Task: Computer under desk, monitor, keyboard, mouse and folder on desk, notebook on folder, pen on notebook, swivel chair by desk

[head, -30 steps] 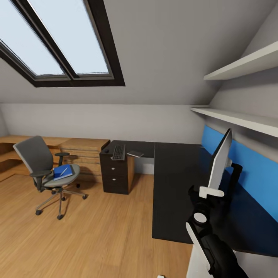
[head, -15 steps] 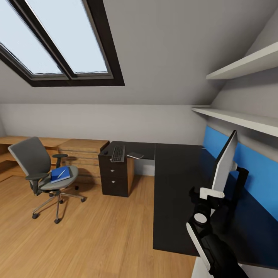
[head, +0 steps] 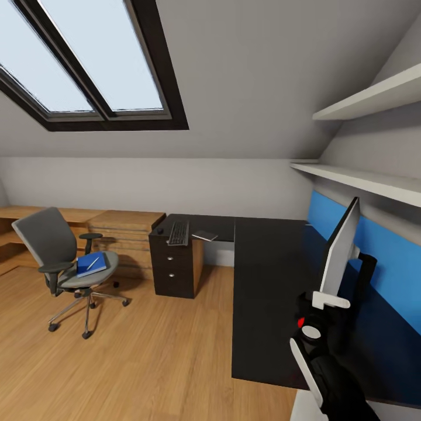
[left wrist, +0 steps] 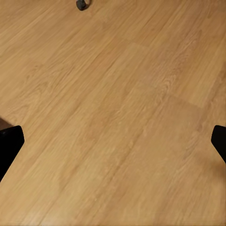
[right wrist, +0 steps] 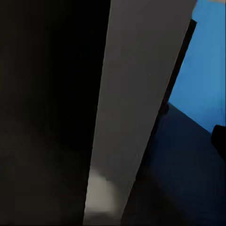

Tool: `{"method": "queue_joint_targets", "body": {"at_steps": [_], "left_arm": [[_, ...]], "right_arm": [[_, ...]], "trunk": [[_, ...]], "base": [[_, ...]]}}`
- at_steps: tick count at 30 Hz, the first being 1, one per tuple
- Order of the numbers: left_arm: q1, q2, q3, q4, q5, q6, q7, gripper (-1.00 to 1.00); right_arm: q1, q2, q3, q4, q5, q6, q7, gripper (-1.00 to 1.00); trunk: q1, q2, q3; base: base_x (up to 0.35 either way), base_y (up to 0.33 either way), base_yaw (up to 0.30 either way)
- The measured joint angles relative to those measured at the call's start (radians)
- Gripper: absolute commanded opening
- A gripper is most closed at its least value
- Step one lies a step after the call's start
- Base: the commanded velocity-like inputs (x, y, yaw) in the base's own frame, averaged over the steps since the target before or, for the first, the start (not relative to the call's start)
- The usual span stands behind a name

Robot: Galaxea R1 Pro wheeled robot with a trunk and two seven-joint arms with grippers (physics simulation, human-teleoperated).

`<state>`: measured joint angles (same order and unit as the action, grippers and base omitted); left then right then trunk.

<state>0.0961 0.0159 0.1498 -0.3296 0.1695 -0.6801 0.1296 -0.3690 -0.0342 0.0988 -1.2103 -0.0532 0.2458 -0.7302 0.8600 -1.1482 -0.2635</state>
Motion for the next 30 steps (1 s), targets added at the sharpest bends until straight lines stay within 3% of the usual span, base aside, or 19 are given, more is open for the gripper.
{"method": "queue_joint_targets", "body": {"at_steps": [9, 30], "left_arm": [[0.000, 0.000, 0.000, 0.000, 0.000, 0.001, 0.001, 1.00], [0.000, 0.001, 0.001, 0.000, 0.000, 0.002, 0.005, 1.00]], "right_arm": [[-0.001, -0.002, -0.032, 0.005, 0.000, 0.002, 0.000, 1.00], [-0.001, -0.003, -0.035, 0.006, 0.000, 0.002, 0.001, 1.00]], "trunk": [[0.000, 0.000, 0.000], [0.000, 0.000, 0.000]], "base": [[-0.029, -0.021, 0.000], [-0.178, -0.206, 0.000]]}}
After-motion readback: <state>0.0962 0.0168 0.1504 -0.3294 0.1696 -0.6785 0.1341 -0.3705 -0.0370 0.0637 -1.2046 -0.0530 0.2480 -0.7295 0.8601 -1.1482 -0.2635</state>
